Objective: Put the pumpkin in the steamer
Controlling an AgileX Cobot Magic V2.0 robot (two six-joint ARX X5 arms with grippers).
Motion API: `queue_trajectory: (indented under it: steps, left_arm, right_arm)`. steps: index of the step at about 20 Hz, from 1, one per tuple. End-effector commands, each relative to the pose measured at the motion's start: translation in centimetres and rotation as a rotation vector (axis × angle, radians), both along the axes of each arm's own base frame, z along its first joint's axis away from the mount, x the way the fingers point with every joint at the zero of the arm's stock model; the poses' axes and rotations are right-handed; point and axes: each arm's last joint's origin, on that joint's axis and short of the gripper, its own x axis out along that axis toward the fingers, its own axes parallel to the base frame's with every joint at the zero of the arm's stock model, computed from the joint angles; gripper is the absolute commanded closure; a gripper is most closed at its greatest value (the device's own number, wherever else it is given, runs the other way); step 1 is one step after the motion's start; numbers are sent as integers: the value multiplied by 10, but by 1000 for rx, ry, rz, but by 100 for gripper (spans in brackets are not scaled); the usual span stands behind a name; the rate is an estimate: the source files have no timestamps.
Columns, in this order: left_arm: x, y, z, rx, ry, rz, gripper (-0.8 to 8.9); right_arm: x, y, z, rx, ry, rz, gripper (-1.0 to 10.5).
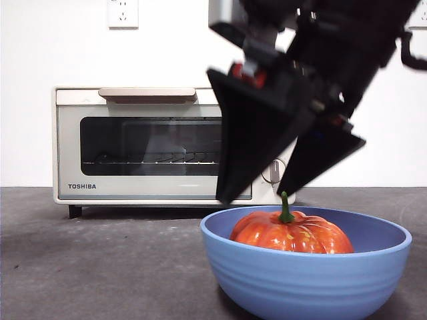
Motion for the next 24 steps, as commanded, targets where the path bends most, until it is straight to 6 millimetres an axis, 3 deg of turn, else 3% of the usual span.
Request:
queue_trajectory:
  steps: [1,5,14,19,24]
  left_arm:
    - [0,0,7,6,-36,-10,797]
    - [0,0,7,6,-36,-10,797]
    - [0,0,7,6,-36,-10,797]
    - [0,0,7,6,-36,-10,798]
    - [1,0,7,6,-35,-10,797]
  right_arm:
    - [0,4,20,31,-34,6,420]
    - [0,-12,56,119,-97,-34,422]
    - [-15,-94,101,296,-115,-191,434]
    - [-24,-116,84,368,-75,-212,435]
    - [-31,-123,67,405,-75,-229,435]
